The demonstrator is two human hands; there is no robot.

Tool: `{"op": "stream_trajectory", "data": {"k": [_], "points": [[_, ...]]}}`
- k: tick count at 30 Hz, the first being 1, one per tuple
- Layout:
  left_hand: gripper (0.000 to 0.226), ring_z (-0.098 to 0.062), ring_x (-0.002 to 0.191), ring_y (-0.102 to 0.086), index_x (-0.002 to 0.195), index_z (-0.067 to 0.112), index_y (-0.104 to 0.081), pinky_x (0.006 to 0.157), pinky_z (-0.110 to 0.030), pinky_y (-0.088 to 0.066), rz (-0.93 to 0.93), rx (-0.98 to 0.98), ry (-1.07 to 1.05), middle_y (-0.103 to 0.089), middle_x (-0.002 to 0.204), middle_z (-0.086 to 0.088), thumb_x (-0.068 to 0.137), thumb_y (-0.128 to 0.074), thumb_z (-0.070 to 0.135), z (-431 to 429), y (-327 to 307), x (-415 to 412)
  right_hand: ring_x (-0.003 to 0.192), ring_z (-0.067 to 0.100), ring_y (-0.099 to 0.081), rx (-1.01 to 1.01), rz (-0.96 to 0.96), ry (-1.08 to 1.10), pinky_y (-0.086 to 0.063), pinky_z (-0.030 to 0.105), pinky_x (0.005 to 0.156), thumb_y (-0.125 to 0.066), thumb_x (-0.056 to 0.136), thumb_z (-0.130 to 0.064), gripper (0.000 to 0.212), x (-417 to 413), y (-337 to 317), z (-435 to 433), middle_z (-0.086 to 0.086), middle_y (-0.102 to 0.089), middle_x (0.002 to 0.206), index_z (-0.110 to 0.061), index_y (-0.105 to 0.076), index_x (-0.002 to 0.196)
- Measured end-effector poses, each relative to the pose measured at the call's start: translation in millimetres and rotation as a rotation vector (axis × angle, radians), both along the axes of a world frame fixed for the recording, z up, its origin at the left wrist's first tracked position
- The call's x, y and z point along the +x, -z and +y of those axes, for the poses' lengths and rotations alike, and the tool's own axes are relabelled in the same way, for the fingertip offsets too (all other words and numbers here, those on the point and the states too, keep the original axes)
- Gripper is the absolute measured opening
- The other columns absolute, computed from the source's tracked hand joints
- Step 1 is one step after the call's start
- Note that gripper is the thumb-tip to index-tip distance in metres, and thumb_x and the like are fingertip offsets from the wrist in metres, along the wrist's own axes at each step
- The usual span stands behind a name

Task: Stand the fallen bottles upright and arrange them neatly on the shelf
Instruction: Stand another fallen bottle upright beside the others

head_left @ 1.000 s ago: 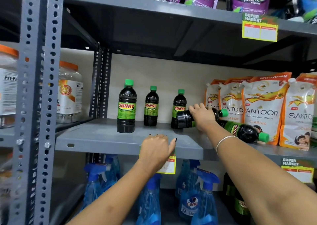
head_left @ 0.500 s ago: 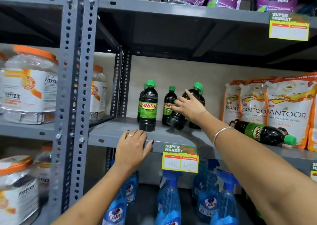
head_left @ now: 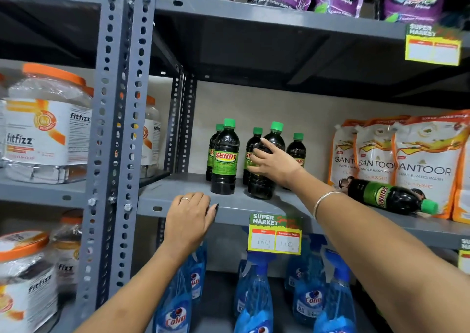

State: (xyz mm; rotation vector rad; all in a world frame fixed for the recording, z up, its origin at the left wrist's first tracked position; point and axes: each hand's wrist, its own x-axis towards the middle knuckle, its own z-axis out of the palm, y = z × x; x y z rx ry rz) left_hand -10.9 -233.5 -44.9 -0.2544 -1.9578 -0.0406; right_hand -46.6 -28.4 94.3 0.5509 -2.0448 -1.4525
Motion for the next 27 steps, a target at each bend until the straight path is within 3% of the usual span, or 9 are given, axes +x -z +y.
{"op": "stream_trajectory", "data": {"k": [14,18,21,23,24,26,27], "points": [[0.036,-0.026,0.061,-0.053,0.069,0.012,-0.056,0.064,-0.032,-0.028,0.046,-0.035,-0.031,-0.056,0.067,-0.004,0.089,-0.034,0.031,-1.8,2.9,-4.7,0.149,0.029,0.001,-0.012,0.027,0.075,0.005,0.052,0.117,-0.048,0.095,-0.014,0.068,2.1,11.9,-4.1,0.01,-0.008,0.161,-0.02,-0.012,0.152],[0.036,-0.025,0.06,-0.052,0.069,0.012,-0.056,0.064,-0.033,-0.027,0.048,-0.039,-0.038,-0.055,0.066,-0.004,0.09,-0.033,0.03,-1.9,2.7,-3.3,0.149,0.028,0.009,-0.082,0.045,0.021,0.008,0.048,0.117,-0.049,0.094,-0.012,0.074,4.0,20.7,-1.7,0.009,0.003,0.161,-0.018,-0.003,0.153],[0.036,-0.025,0.061,-0.052,0.07,0.012,-0.056,0.064,-0.033,-0.027,0.041,-0.038,-0.043,-0.055,0.067,-0.004,0.09,-0.032,0.03,-1.9,3.3,-2.6,0.149,0.028,0.009,-0.178,0.064,-0.047,0.008,0.045,0.117,-0.038,0.096,-0.006,0.069,7.7,26.7,3.6,0.01,0.006,0.161,-0.015,-0.001,0.153],[0.036,-0.025,0.061,-0.052,0.07,0.012,-0.056,0.064,-0.033,-0.027,0.038,-0.033,-0.038,-0.055,0.067,-0.005,0.09,-0.032,0.031,-1.7,3.6,-2.3,0.149,0.03,-0.005,-0.374,0.161,-0.256,0.001,0.042,0.118,-0.027,0.091,0.002,0.064,7.8,34.8,3.7,0.012,-0.006,0.16,-0.01,-0.014,0.152],[0.036,-0.026,0.061,-0.052,0.07,0.012,-0.056,0.064,-0.033,-0.027,0.039,-0.028,-0.033,-0.055,0.067,-0.004,0.09,-0.033,0.031,-1.5,3.6,-2.2,0.147,0.032,-0.019,-0.594,0.252,-0.409,-0.007,0.04,0.118,-0.026,0.085,0.005,0.065,7.9,40.5,2.2,0.014,-0.02,0.158,-0.008,-0.027,0.149],[0.036,-0.026,0.061,-0.053,0.07,0.012,-0.057,0.064,-0.033,-0.027,0.044,-0.019,-0.02,-0.056,0.066,-0.004,0.089,-0.033,0.031,-0.9,3.3,-1.7,0.141,0.031,-0.031,-1.256,0.3,-0.556,-0.02,0.035,0.116,-0.038,0.082,0.007,0.063,8.4,45.7,-3.7,0.014,-0.033,0.152,-0.005,-0.035,0.143],[0.036,-0.025,0.061,-0.053,0.07,0.012,-0.057,0.064,-0.034,-0.027,0.045,-0.017,-0.016,-0.056,0.066,-0.004,0.089,-0.034,0.031,-0.2,3.3,-1.6,0.142,0.029,-0.027,-1.634,0.175,-0.526,-0.022,0.035,0.116,-0.05,0.083,0.002,0.066,8.8,45.7,-6.2,0.013,-0.029,0.153,-0.005,-0.028,0.145]]}}
